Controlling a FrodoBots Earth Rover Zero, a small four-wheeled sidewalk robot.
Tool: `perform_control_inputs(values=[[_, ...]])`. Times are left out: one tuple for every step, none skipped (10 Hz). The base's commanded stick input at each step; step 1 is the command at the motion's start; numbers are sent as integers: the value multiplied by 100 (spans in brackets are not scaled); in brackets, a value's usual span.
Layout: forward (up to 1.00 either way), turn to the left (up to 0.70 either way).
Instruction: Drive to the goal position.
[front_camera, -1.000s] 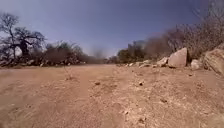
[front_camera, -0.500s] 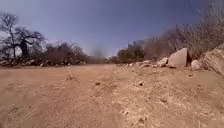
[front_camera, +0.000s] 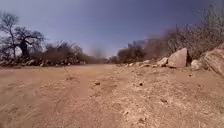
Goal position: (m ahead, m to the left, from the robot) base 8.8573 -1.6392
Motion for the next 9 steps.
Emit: perform_control_inputs(values=[[100, 0], [100, 0], [88, 0], [42, 0], [0, 0], [0, 0], [0, 0], [-38, 0], [-81, 0]])
